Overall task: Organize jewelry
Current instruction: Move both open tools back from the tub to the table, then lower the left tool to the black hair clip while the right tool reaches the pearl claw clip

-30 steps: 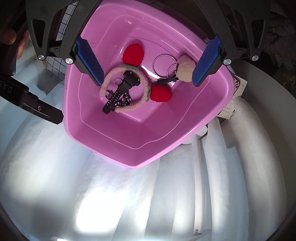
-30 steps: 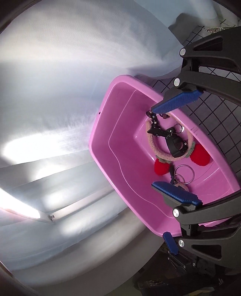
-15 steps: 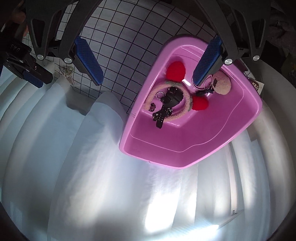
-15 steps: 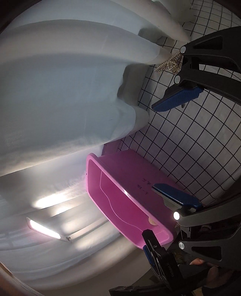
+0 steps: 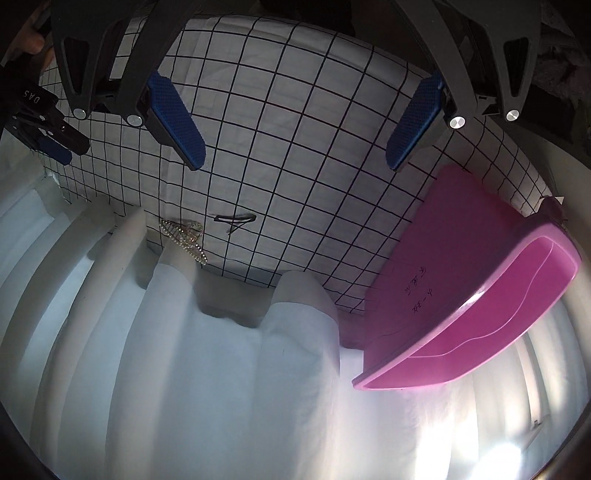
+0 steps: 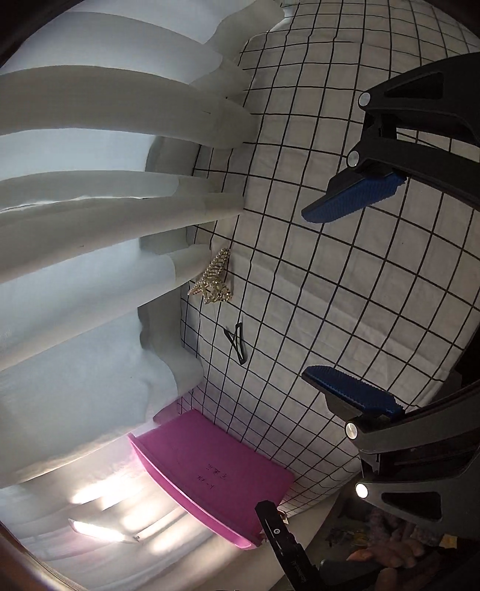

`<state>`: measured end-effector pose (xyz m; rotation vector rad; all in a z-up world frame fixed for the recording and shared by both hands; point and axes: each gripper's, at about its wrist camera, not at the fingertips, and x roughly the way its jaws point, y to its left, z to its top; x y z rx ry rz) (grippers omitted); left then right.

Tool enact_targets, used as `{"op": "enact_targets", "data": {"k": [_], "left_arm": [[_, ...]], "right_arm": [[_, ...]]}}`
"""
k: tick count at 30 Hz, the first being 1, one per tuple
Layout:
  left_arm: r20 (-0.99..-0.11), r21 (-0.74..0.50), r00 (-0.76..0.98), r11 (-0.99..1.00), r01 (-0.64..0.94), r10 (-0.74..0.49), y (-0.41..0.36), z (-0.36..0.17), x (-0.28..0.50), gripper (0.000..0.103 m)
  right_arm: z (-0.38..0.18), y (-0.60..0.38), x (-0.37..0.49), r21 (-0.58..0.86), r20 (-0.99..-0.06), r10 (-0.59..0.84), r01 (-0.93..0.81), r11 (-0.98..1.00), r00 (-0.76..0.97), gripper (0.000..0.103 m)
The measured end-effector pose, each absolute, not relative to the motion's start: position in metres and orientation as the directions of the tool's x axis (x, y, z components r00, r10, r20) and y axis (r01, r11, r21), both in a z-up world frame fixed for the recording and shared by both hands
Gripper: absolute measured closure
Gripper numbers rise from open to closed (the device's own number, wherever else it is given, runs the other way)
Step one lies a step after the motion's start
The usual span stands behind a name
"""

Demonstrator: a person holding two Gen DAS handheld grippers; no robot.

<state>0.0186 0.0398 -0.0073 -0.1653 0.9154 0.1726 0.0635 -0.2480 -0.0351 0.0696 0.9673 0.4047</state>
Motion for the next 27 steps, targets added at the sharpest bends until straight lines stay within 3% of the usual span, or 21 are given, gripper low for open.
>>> {"op": "enact_targets", "data": {"k": [11, 27], "left_arm": [[-0.829, -0.021, 0.552, 0.982, -0.188, 0.088, -0.006, -0.042, 0.042, 0.006], [-0.851, -0.032, 0.524, 0.997, -0.07, 0.01, 0.017, -0.103, 0.15, 0.006]], "right_arm": [[-0.057, -0.263, 0.085, 0.249, -0.793, 0.383, -0.321, 0.914, 0.474, 0.027], [-0.099, -0.193, 0.176, 0.19, -0.814, 0.351, -0.36, 0.914, 0.462, 0.027]]}}
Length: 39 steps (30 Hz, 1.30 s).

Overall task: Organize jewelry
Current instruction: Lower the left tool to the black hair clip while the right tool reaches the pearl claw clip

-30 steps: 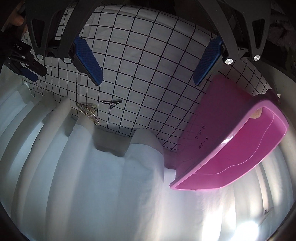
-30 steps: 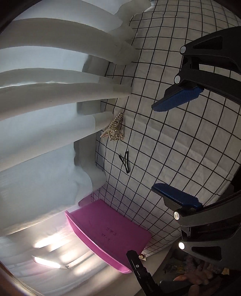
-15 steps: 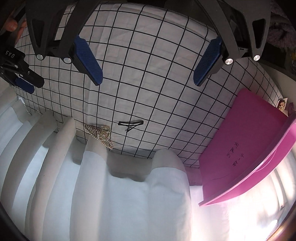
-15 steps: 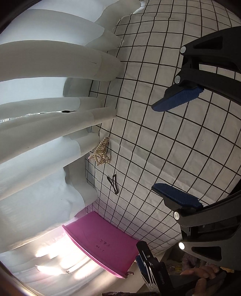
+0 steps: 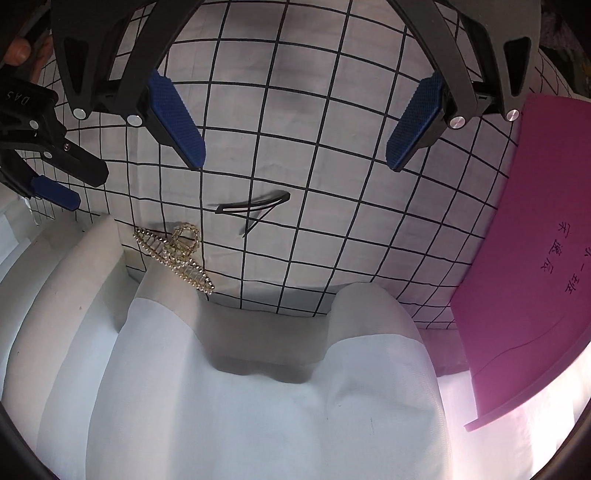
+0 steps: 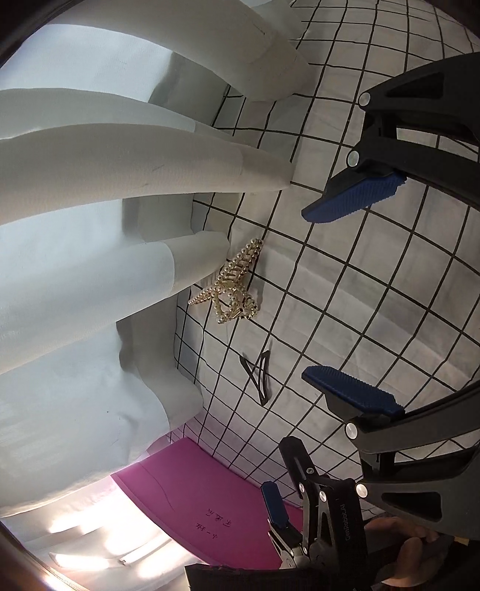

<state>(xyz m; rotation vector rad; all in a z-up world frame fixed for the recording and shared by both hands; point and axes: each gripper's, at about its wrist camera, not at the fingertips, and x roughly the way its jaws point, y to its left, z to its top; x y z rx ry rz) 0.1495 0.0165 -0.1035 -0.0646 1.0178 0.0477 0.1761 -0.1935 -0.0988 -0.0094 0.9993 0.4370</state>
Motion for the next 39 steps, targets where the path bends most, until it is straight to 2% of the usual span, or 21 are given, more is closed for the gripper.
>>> {"op": "enact_targets", "data": {"k": [13, 39], "left_arm": [[-0.858, -0.045, 0.513, 0.999, -0.024, -0.026, 0.028, -0.138, 0.188, 0.006], [-0.863, -0.063, 0.499, 0.996, 0.057, -0.083, 0.024, -0.157, 0.212, 0.006]], "right_arm": [[-0.131, -0.18, 0.224, 0.152, -0.834, 0.322, -0.375, 0.915, 0.448, 0.027], [-0.151, -0.159, 0.267, 0.142, -0.832, 0.351, -0.447, 0.883, 0.43, 0.027]]}}
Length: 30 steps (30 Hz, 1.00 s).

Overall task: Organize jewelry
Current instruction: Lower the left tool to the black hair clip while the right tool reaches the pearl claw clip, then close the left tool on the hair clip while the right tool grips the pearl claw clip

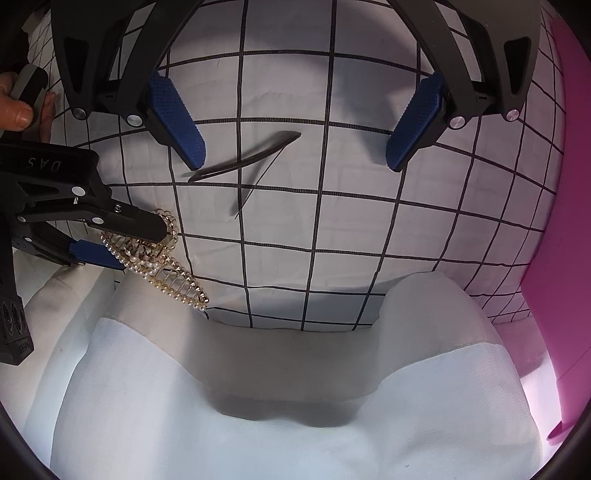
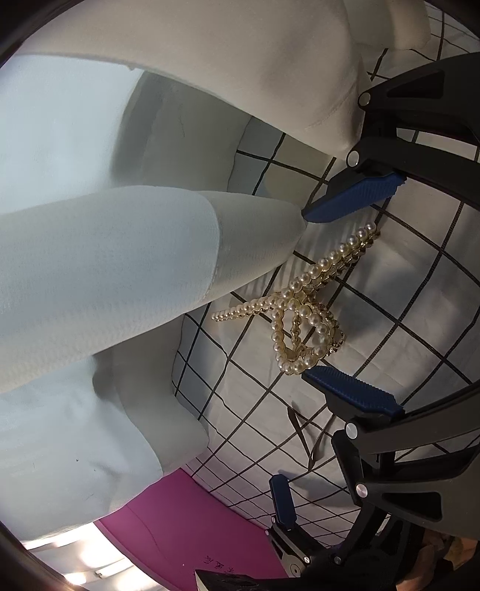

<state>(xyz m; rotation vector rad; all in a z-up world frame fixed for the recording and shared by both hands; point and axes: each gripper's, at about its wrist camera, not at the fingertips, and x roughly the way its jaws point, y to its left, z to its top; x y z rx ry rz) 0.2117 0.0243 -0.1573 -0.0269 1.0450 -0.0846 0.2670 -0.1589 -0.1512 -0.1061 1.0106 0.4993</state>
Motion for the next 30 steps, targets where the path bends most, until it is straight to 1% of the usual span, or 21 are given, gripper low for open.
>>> {"op": "enact_targets", "data": {"k": [6, 11, 16, 20, 21, 22, 24, 25, 28, 29, 30], "left_arm": [[-0.857, -0.033, 0.512, 0.998, 0.061, -0.06, 0.018, -0.159, 0.223, 0.006], [-0.846, 0.023, 0.532, 0.997, 0.074, -0.02, 0.004, -0.163, 0.231, 0.006], [-0.838, 0.015, 0.546, 0.998, 0.06, -0.02, 0.0, -0.162, 0.231, 0.006], [-0.835, 0.024, 0.551, 0.998, 0.051, -0.008, -0.001, -0.163, 0.231, 0.009], [-0.833, 0.024, 0.553, 0.998, 0.054, -0.01, -0.002, -0.163, 0.23, 0.011], [-0.831, 0.024, 0.556, 0.998, 0.055, -0.011, 0.0, -0.163, 0.228, 0.013], [-0.827, 0.025, 0.562, 0.998, 0.059, -0.013, -0.002, -0.162, 0.227, 0.02], [-0.825, 0.025, 0.565, 0.998, 0.059, -0.013, -0.002, -0.161, 0.226, 0.021], [-0.82, 0.025, 0.572, 0.998, 0.06, -0.014, -0.008, -0.162, 0.229, 0.031], [-0.818, 0.024, 0.575, 0.998, 0.061, -0.016, -0.009, -0.161, 0.229, 0.038], [-0.815, 0.022, 0.579, 0.998, 0.063, -0.018, -0.01, -0.16, 0.229, 0.051]], "right_arm": [[-0.155, -0.153, 0.275, 0.143, -0.824, 0.356, -0.447, 0.883, 0.44, 0.027], [-0.156, -0.151, 0.277, 0.123, -0.821, 0.35, -0.459, 0.88, 0.451, 0.026], [-0.157, -0.149, 0.273, 0.114, -0.816, 0.351, -0.467, 0.877, 0.46, 0.026], [-0.159, -0.141, 0.264, 0.081, -0.807, 0.342, -0.484, 0.871, 0.482, 0.027], [-0.159, -0.14, 0.262, 0.085, -0.802, 0.346, -0.48, 0.873, 0.486, 0.027], [-0.159, -0.14, 0.261, 0.088, -0.799, 0.348, -0.478, 0.874, 0.49, 0.03], [-0.158, -0.142, 0.259, 0.094, -0.796, 0.355, -0.478, 0.873, 0.491, 0.048], [-0.157, -0.144, 0.258, 0.099, -0.794, 0.359, -0.479, 0.872, 0.49, 0.051], [-0.156, -0.145, 0.256, 0.102, -0.792, 0.369, -0.491, 0.865, 0.486, 0.056], [-0.155, -0.146, 0.256, 0.113, -0.789, 0.379, -0.493, 0.863, 0.483, 0.059], [-0.155, -0.147, 0.256, 0.128, -0.786, 0.391, -0.493, 0.861, 0.479, 0.061]]}}
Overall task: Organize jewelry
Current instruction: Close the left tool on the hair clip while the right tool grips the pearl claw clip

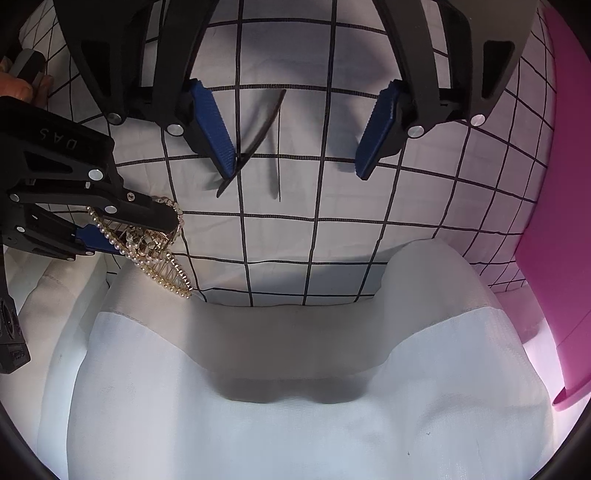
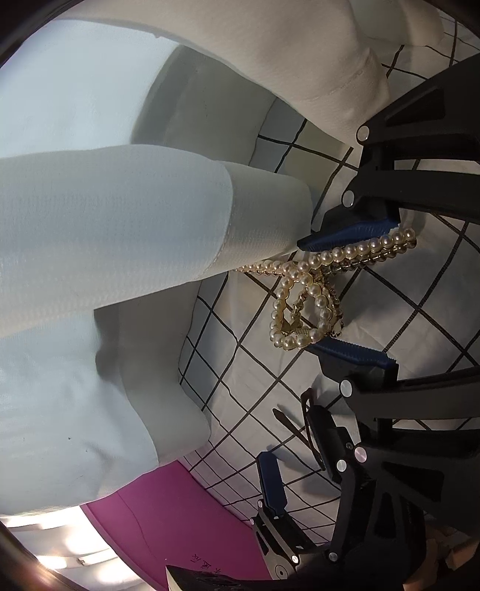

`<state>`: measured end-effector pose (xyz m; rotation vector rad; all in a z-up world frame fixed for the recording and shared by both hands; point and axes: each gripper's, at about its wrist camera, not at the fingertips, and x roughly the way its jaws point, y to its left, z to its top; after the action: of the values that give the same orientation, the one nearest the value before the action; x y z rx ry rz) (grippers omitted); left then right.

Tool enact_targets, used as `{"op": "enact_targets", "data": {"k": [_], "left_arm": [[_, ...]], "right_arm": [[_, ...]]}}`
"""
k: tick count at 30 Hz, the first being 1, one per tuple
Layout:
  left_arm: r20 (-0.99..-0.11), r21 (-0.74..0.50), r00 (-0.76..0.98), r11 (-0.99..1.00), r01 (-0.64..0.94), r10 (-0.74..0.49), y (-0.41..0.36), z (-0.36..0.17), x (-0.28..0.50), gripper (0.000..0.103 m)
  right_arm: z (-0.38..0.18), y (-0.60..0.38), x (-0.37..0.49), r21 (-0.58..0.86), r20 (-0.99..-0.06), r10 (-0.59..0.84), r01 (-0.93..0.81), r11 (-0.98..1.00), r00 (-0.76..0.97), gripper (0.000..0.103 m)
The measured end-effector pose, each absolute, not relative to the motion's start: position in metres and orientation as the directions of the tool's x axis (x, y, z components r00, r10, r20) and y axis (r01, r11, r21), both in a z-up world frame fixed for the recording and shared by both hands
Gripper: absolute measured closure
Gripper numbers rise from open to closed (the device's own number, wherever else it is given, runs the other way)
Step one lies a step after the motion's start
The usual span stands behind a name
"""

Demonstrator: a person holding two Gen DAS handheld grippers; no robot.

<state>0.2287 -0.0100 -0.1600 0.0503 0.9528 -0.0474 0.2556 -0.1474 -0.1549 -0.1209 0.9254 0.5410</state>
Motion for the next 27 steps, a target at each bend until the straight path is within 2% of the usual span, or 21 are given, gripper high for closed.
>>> {"op": "enact_targets", "data": {"k": [1, 2, 3, 12, 19, 27], "left_arm": [[-0.814, 0.022, 0.581, 0.998, 0.065, -0.02, -0.011, -0.16, 0.229, 0.057], [-0.813, 0.023, 0.582, 0.997, 0.068, -0.021, -0.01, -0.158, 0.231, 0.072], [-0.814, 0.02, 0.581, 0.997, 0.072, -0.025, -0.011, -0.157, 0.231, 0.081], [-0.819, -0.019, 0.572, 0.999, 0.039, -0.038, 0.003, -0.154, 0.227, 0.084], [-0.822, -0.021, 0.569, 1.0, 0.021, -0.03, 0.003, -0.151, 0.218, 0.084], [-0.826, -0.053, 0.562, 0.999, 0.009, -0.049, -0.003, -0.149, 0.19, 0.083]], "right_arm": [[-0.154, -0.149, 0.255, 0.14, -0.782, 0.399, -0.488, 0.861, 0.479, 0.062], [-0.154, -0.149, 0.255, 0.15, -0.779, 0.404, -0.483, 0.862, 0.479, 0.062], [-0.154, -0.15, 0.255, 0.16, -0.777, 0.409, -0.478, 0.864, 0.479, 0.062], [-0.147, -0.164, 0.241, 0.198, -0.763, 0.423, -0.446, 0.873, 0.489, 0.064], [-0.148, -0.181, 0.222, 0.301, -0.749, 0.473, -0.398, 0.867, 0.464, 0.064], [-0.141, -0.193, 0.195, 0.338, -0.742, 0.491, -0.377, 0.862, 0.456, 0.064]]}}
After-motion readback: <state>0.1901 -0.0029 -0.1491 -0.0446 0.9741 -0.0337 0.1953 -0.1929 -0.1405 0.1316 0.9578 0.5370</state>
